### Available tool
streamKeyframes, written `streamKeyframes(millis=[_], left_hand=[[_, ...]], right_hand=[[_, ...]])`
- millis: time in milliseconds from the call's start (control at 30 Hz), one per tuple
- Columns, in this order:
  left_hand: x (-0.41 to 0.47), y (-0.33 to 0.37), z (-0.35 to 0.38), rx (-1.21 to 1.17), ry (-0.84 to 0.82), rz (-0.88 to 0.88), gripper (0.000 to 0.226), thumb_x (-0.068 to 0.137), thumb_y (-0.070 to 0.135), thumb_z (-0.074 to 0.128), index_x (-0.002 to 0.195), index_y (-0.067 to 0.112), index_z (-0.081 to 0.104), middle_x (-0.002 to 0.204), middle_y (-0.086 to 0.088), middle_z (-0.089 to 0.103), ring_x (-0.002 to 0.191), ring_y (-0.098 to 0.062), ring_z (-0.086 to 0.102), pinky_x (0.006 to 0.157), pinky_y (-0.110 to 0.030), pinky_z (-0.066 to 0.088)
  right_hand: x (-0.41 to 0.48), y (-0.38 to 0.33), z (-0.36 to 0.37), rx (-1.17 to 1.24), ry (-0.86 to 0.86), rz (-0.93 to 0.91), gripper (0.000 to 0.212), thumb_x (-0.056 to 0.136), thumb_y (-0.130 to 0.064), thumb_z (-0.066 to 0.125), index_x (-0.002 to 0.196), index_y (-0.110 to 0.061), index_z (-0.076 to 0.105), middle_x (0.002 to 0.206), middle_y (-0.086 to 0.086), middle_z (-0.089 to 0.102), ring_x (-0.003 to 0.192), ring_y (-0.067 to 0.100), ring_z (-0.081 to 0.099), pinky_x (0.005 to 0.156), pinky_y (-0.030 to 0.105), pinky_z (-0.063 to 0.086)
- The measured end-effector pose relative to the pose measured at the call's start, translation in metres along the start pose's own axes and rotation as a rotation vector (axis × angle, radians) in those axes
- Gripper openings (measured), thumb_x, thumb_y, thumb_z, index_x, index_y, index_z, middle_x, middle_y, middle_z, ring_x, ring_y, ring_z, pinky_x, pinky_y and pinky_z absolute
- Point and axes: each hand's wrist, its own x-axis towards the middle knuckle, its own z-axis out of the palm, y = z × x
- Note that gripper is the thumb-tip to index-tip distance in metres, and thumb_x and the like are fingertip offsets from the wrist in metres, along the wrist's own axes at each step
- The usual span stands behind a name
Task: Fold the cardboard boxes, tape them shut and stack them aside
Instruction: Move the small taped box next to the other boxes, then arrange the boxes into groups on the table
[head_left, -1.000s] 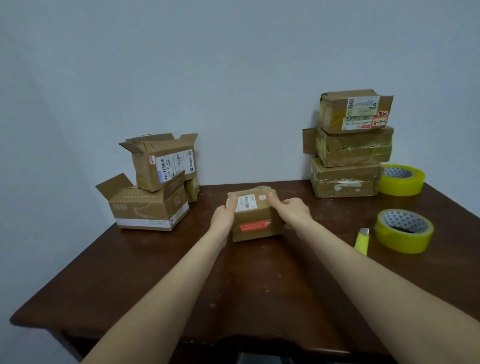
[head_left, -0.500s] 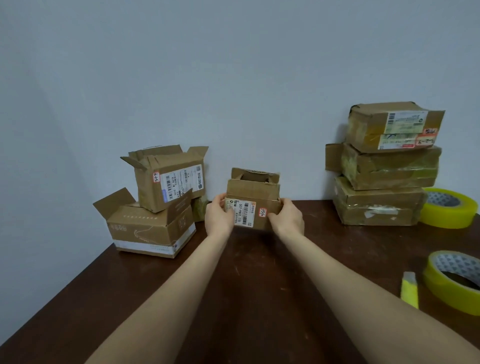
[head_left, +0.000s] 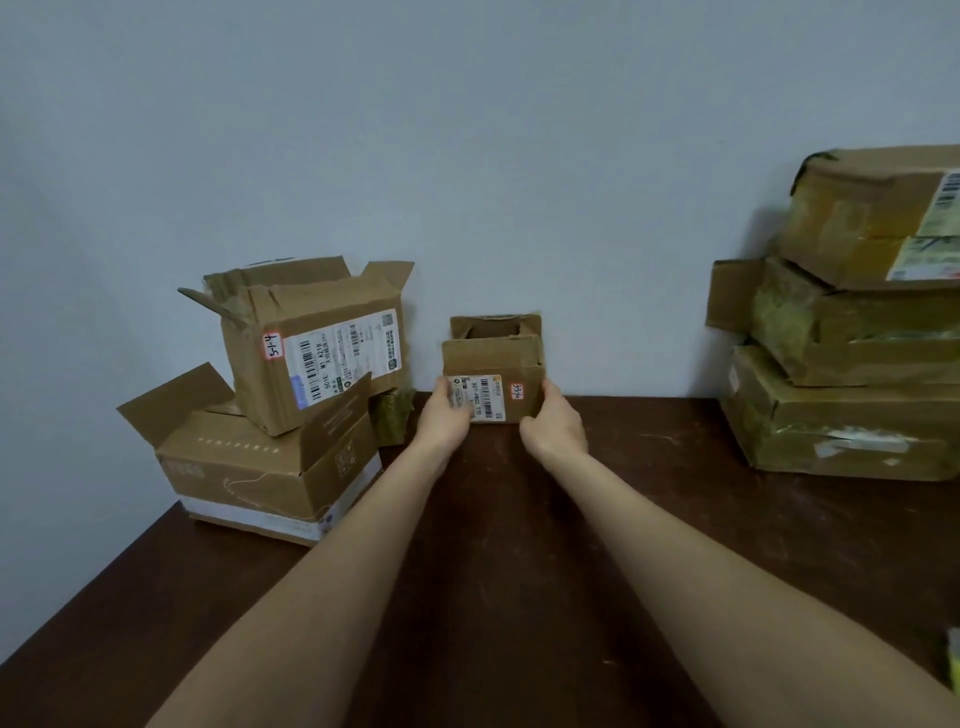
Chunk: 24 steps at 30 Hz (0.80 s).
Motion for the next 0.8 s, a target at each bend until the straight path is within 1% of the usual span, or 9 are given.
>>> streamKeyframes(millis=[67,133,233,333,433,533,633,700,800], left_hand=[[-0.004,0.004,-0.001,0.072,0.023,0.013,0.046,0.096,0.006,0.045,0.141,0.015,0.039,0.133,-0.005,0.055,0.121,-0.021,0.053,0.101,-0.038,0.046],[-0.017,0.016,-0.004,0.104,0.105,0.052,0.044,0.097,0.005,0.043,0.14,0.013,0.041,0.132,-0.004,0.055,0.119,-0.022,0.055,0.098,-0.038,0.048],[-0.046,0.047,-0.02,0.112,0.217,0.216,0.045,0.096,0.004,0.042,0.141,0.012,0.04,0.14,-0.005,0.045,0.123,-0.017,0.05,0.104,-0.035,0.043],[-0.073,0.078,-0.053,0.097,0.329,0.419,0.044,0.094,0.005,0.046,0.137,0.013,0.042,0.135,-0.002,0.046,0.118,-0.01,0.049,0.102,-0.029,0.042],[-0.091,0.095,-0.097,0.075,0.539,0.528,0.042,0.09,0.008,0.05,0.131,0.016,0.045,0.124,0.003,0.049,0.108,-0.009,0.049,0.096,-0.034,0.046],[-0.096,0.089,-0.139,0.094,0.747,0.486,0.043,0.09,0.014,0.051,0.132,0.015,0.043,0.124,0.0,0.047,0.111,-0.014,0.047,0.097,-0.032,0.044],[-0.092,0.069,-0.164,0.102,0.856,0.346,0.05,0.09,0.026,0.054,0.137,0.014,0.038,0.134,-0.006,0.041,0.121,-0.018,0.044,0.102,-0.036,0.041],[-0.086,0.055,-0.17,0.101,0.832,0.197,0.062,0.09,0.039,0.055,0.142,0.015,0.032,0.142,-0.008,0.036,0.128,-0.022,0.041,0.104,-0.042,0.04],[-0.073,0.044,-0.173,0.1,0.701,0.041,0.077,0.088,0.056,0.049,0.149,0.018,0.021,0.151,-0.008,0.029,0.135,-0.027,0.036,0.106,-0.05,0.037]], right_hand=[[0.0,0.002,-0.003,-0.02,0.009,0.013,0.058,0.09,-0.016,0.053,0.144,-0.02,0.035,0.144,0.005,0.044,0.129,0.028,0.045,0.104,0.042,0.042],[-0.004,0.001,-0.01,-0.009,0.102,0.022,0.049,0.094,-0.021,0.051,0.141,-0.019,0.038,0.143,0.008,0.04,0.129,0.028,0.042,0.102,0.04,0.04],[-0.016,-0.012,-0.019,0.026,0.211,-0.032,0.037,0.095,-0.028,0.051,0.131,-0.019,0.046,0.135,0.009,0.043,0.124,0.027,0.044,0.097,0.041,0.041],[-0.029,-0.045,-0.017,0.08,0.15,-0.138,0.038,0.094,-0.03,0.053,0.13,-0.019,0.049,0.136,0.007,0.045,0.123,0.025,0.047,0.098,0.038,0.04],[-0.043,-0.082,-0.007,0.192,0.007,-0.22,0.049,0.093,-0.034,0.055,0.139,-0.018,0.044,0.143,0.005,0.044,0.128,0.023,0.045,0.1,0.038,0.039],[-0.051,-0.115,0.005,0.335,-0.125,-0.215,0.062,0.094,-0.034,0.055,0.147,-0.015,0.032,0.151,0.006,0.036,0.136,0.025,0.037,0.107,0.039,0.034],[-0.05,-0.136,0.019,0.418,-0.214,-0.173,0.07,0.095,-0.035,0.054,0.152,-0.012,0.018,0.157,0.008,0.024,0.142,0.026,0.028,0.111,0.04,0.028],[-0.046,-0.144,0.026,0.488,-0.265,-0.145,0.074,0.096,-0.036,0.054,0.153,-0.012,0.013,0.158,0.008,0.021,0.143,0.027,0.025,0.111,0.04,0.027],[-0.038,-0.152,0.034,0.58,-0.326,-0.105,0.077,0.094,-0.038,0.057,0.152,-0.013,0.013,0.156,0.008,0.026,0.141,0.028,0.029,0.11,0.04,0.029]])
